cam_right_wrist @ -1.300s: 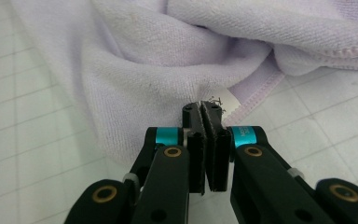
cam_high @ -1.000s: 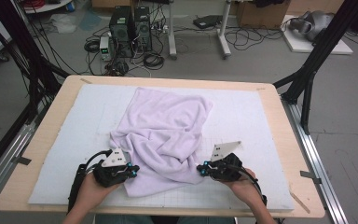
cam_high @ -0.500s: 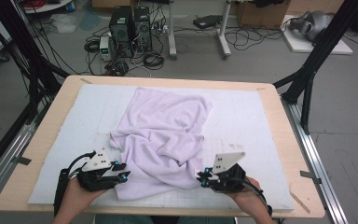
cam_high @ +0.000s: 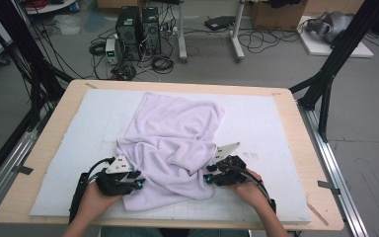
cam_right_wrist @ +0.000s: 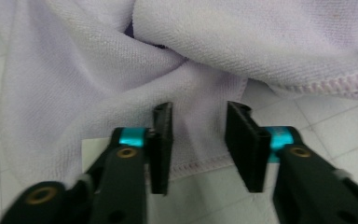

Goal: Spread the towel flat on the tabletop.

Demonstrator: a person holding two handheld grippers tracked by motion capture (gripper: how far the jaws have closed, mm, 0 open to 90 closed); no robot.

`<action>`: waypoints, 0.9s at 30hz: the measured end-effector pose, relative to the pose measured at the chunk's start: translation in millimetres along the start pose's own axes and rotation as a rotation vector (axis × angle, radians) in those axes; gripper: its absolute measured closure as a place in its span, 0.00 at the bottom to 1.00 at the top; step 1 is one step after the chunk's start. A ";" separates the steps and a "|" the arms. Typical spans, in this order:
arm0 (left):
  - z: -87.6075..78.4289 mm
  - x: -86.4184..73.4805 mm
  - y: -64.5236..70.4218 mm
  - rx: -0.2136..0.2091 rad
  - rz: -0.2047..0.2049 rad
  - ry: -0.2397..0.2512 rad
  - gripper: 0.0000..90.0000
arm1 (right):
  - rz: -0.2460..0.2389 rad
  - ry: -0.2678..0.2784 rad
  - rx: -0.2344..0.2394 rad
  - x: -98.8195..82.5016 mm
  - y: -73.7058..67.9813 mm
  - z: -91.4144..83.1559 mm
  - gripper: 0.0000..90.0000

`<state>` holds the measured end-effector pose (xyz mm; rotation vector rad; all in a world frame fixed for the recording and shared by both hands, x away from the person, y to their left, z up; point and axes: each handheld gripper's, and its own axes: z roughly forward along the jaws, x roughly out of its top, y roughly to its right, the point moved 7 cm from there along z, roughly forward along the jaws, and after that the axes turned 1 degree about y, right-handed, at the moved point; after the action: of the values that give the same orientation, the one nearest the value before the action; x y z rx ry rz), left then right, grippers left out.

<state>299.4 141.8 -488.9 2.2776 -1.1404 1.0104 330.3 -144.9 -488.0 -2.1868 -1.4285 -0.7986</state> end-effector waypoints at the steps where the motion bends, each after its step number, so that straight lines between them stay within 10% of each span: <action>1: -0.2 -0.1 -0.4 0.003 0.002 0.001 0.79 | 0.005 0.007 0.016 -0.8 -1.4 -0.1 0.83; 12: -17.0 3.4 4.6 0.010 0.008 0.050 0.95 | -0.018 0.038 0.048 -4.9 -13.0 -16.6 0.97; 27: -79.0 12.8 27.4 0.005 0.053 0.110 0.95 | -0.098 0.150 0.075 -10.4 -83.7 -88.0 0.97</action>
<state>248.8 168.0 -426.3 2.1773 -1.1594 1.1447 229.1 -173.0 -426.4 -1.9704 -1.4749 -0.9077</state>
